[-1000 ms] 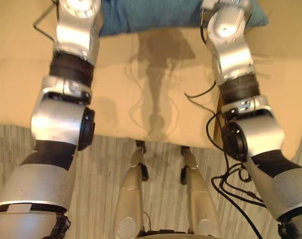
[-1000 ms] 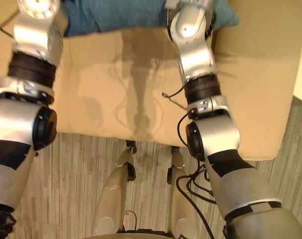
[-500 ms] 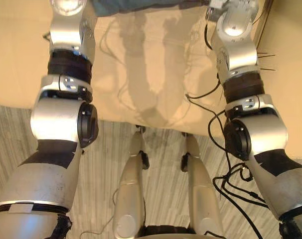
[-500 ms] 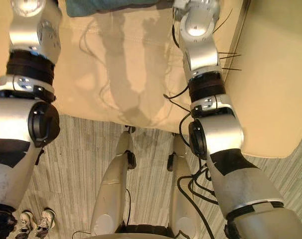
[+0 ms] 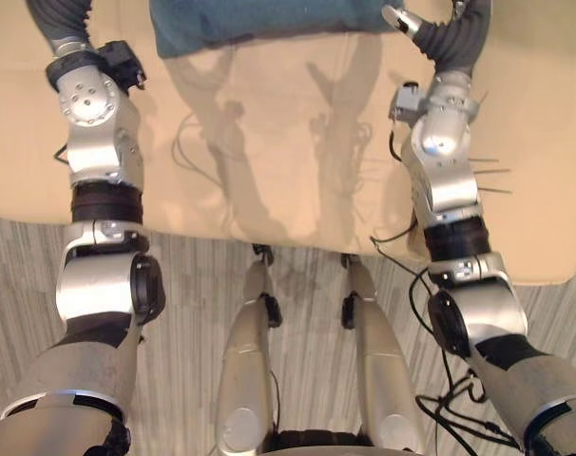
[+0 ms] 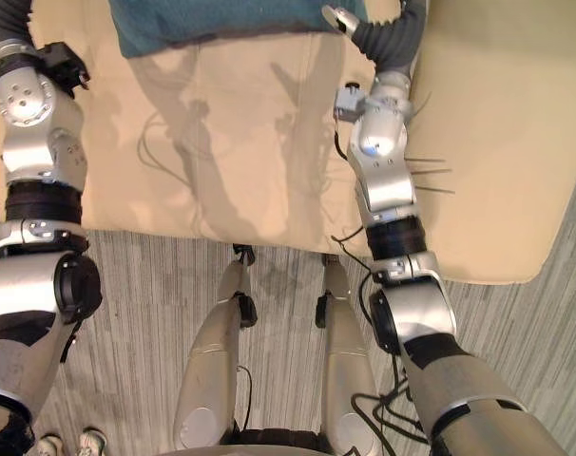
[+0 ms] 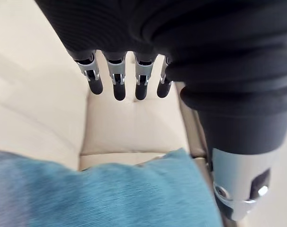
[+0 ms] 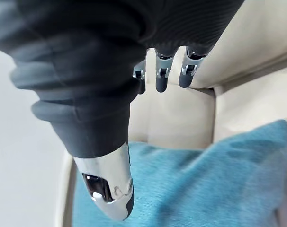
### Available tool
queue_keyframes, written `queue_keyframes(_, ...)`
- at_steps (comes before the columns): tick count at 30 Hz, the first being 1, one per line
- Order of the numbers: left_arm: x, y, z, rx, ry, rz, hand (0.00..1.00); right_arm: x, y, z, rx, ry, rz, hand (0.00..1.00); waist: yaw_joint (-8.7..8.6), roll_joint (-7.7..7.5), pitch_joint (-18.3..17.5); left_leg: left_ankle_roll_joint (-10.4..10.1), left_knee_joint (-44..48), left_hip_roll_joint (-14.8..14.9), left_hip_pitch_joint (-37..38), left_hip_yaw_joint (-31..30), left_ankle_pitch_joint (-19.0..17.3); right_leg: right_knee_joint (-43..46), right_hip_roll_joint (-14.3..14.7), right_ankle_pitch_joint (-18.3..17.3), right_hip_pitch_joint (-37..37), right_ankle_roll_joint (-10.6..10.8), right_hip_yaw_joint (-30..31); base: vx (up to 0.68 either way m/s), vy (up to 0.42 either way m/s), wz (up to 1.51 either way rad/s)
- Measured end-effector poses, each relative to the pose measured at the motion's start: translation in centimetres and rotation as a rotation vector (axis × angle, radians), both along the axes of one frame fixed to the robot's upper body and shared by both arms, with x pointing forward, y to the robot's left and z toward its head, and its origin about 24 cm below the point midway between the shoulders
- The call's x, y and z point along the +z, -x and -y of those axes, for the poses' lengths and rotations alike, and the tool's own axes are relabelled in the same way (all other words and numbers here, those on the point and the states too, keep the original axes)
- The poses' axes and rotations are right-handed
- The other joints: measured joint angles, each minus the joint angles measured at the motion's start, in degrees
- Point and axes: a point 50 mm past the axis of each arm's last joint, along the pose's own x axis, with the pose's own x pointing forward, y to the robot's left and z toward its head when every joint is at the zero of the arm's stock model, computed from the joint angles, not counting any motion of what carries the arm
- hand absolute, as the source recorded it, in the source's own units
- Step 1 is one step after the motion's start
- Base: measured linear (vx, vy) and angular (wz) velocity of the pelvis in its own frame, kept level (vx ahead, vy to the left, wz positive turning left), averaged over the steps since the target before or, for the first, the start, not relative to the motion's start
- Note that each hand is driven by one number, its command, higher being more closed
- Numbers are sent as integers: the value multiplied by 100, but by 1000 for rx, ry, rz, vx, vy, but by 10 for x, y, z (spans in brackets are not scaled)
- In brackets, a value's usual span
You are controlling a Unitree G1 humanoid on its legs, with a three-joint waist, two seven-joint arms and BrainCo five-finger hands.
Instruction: Pick up cushions and gather them together orderly.
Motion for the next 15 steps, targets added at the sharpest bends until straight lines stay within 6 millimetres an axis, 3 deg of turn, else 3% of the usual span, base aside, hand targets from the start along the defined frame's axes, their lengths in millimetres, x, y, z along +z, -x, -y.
queue_keyframes(2,-51,15,1,-18,-27,-59,0,-37,20,12,7,50,-41,0,28,7,-11,18,295,10,395,-35,-250,270,-35,-275,428,-5,-33,43,-35,17)
queue_keyframes(3,-90,25,5,-48,-14,-131,0,-69,30,19,9,72,-122,0,25,-6,-155,3,415,3,594,-73,-398,422,-66,-470,639,13,-89,86,-40,24)
queue_keyframes(4,-112,30,7,-62,-3,-182,0,-87,36,22,8,80,-175,0,26,-7,-338,-11,476,-1,608,-104,-477,490,-81,-552,665,6,-127,116,-24,27)
queue_keyframes(5,-168,46,16,-98,33,-336,0,-131,51,30,-2,100,-322,0,52,-23,-760,-30,586,-5,693,-130,-640,614,-108,-736,765,18,-168,135,-22,18)
queue_keyframes(6,-188,53,19,-112,49,-398,0,-146,58,33,-7,114,-379,0,86,-31,-855,-39,623,-6,779,-129,-707,647,-115,-803,851,28,-169,179,-16,17)
queue_keyframes(7,-225,70,27,-141,80,-513,0,-174,71,36,-8,133,-486,0,116,-27,-976,-62,694,-12,984,-128,-828,690,-136,-918,1066,47,-182,139,-10,7)
queue_keyframes(8,-243,80,30,-153,87,-574,0,-189,79,37,-1,141,-544,0,117,-37,-1017,-75,712,-17,1105,-124,-879,716,-143,-965,1187,51,-176,126,-5,6)
queue_keyframes(10,-294,111,41,-214,76,-787,0,-239,101,43,16,169,-757,0,98,-70,-1268,-99,791,-66,1412,-120,-1054,720,-158,-1118,1503,83,-159,91,13,0)
queue_keyframes(12,-354,153,43,-276,37,-1084,0,-306,131,53,55,207,-1078,0,-35,-87,-1650,-99,742,-80,1779,-113,-1146,525,-159,-1165,1930,145,-159,129,17,-1)
queue_keyframes(13,-361,158,42,-281,38,-1124,0,-313,135,55,61,206,-1116,0,-44,-96,-1683,-99,717,-85,1847,-106,-1152,497,-160,-1166,1994,148,-151,88,13,-5)
queue_keyframes(15,-393,187,39,-298,52,-1306,0,-353,166,61,90,203,-1329,0,-65,-147,-1789,-110,523,-107,2287,-71,-1160,285,-152,-1137,2381,191,-94,41,17,-13)
